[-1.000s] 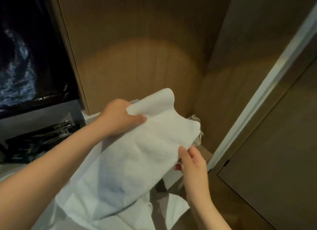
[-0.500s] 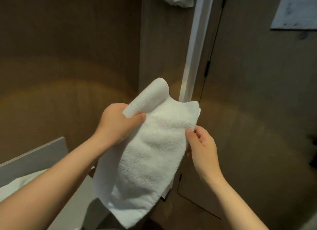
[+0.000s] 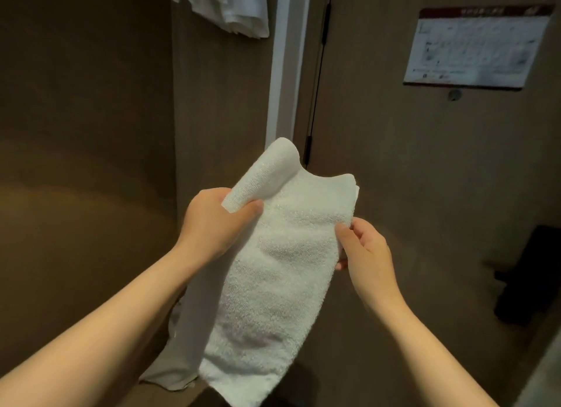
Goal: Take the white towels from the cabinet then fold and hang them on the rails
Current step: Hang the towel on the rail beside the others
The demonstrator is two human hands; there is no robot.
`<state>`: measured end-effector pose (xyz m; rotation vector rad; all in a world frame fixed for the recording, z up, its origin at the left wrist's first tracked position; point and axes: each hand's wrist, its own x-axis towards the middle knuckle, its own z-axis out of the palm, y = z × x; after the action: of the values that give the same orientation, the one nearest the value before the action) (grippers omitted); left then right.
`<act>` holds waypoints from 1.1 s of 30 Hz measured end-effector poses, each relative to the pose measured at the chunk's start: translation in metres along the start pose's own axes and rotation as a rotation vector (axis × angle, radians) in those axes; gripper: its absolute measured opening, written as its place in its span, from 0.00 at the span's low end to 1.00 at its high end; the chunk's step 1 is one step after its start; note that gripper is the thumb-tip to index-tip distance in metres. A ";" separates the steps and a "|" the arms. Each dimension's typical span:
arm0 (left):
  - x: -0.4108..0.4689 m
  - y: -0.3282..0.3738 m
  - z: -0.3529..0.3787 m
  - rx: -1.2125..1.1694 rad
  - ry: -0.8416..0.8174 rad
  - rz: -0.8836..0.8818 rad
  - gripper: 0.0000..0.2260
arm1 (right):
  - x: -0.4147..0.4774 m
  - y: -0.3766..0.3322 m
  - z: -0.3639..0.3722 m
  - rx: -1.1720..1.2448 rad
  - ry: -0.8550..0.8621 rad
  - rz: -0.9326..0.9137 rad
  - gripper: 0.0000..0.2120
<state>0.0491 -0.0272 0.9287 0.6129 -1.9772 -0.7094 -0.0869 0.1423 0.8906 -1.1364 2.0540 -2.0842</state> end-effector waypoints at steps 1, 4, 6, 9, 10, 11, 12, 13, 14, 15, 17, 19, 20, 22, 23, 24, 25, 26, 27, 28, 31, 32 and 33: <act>0.012 -0.004 0.005 -0.004 -0.001 0.007 0.19 | 0.014 0.003 0.002 -0.001 -0.002 -0.003 0.11; 0.045 -0.017 0.018 -0.009 -0.017 0.010 0.19 | 0.053 0.010 0.012 0.001 -0.008 -0.021 0.10; 0.064 -0.029 0.024 -0.006 -0.020 0.008 0.19 | 0.077 0.016 0.022 -0.007 -0.012 -0.037 0.10; 0.085 -0.049 0.027 0.006 -0.001 0.004 0.20 | 0.109 0.028 0.039 -0.027 -0.040 -0.061 0.10; 0.090 -0.056 0.028 0.009 0.011 0.000 0.20 | 0.119 0.032 0.045 -0.027 -0.057 -0.067 0.10; 0.095 -0.062 0.028 0.014 0.026 -0.008 0.20 | 0.129 0.036 0.051 -0.021 -0.078 -0.074 0.10; 0.100 -0.069 0.027 0.026 0.043 -0.017 0.20 | 0.139 0.041 0.061 -0.007 -0.105 -0.078 0.10; 0.104 -0.074 0.026 0.039 0.054 -0.023 0.20 | 0.147 0.044 0.068 0.005 -0.124 -0.077 0.10; 0.108 -0.079 0.024 0.056 0.067 -0.033 0.20 | 0.156 0.048 0.076 0.016 -0.147 -0.077 0.10; 0.112 -0.085 0.022 0.079 0.090 -0.046 0.20 | 0.165 0.052 0.086 0.032 -0.178 -0.078 0.10; 0.119 -0.096 0.017 0.122 0.145 -0.092 0.20 | 0.184 0.061 0.107 0.056 -0.247 -0.098 0.11; 0.125 -0.106 0.009 0.165 0.212 -0.144 0.21 | 0.203 0.068 0.131 0.105 -0.330 -0.113 0.10; 0.127 -0.110 0.005 0.196 0.247 -0.173 0.21 | 0.211 0.070 0.144 0.134 -0.377 -0.118 0.10; 0.131 -0.117 -0.002 0.264 0.325 -0.225 0.20 | 0.226 0.072 0.168 0.183 -0.463 -0.131 0.10; 0.131 -0.119 -0.006 0.296 0.364 -0.249 0.18 | 0.234 0.073 0.180 0.202 -0.501 -0.139 0.09; 0.131 -0.120 -0.010 0.323 0.402 -0.272 0.17 | 0.240 0.073 0.192 0.224 -0.539 -0.149 0.09; 0.130 -0.121 -0.013 0.347 0.441 -0.292 0.18 | 0.246 0.072 0.203 0.250 -0.582 -0.162 0.09; 0.128 -0.122 -0.018 0.375 0.480 -0.312 0.19 | 0.251 0.071 0.214 0.272 -0.627 -0.177 0.09; 0.126 -0.122 -0.023 0.405 0.518 -0.332 0.19 | 0.254 0.070 0.226 0.294 -0.673 -0.192 0.09; 0.122 -0.121 -0.028 0.434 0.559 -0.354 0.18 | 0.257 0.068 0.237 0.312 -0.718 -0.206 0.09; 0.106 -0.115 -0.044 0.520 0.678 -0.421 0.16 | 0.255 0.058 0.269 0.356 -0.853 -0.258 0.10; 0.099 -0.111 -0.049 0.548 0.717 -0.438 0.15 | 0.251 0.053 0.279 0.375 -0.895 -0.276 0.11; 0.092 -0.107 -0.054 0.571 0.750 -0.453 0.14 | 0.246 0.048 0.289 0.395 -0.932 -0.294 0.10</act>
<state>0.0692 -0.1775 0.9315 1.4593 -1.3127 -0.0960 -0.1523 -0.2322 0.9327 -1.8881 1.0499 -1.4480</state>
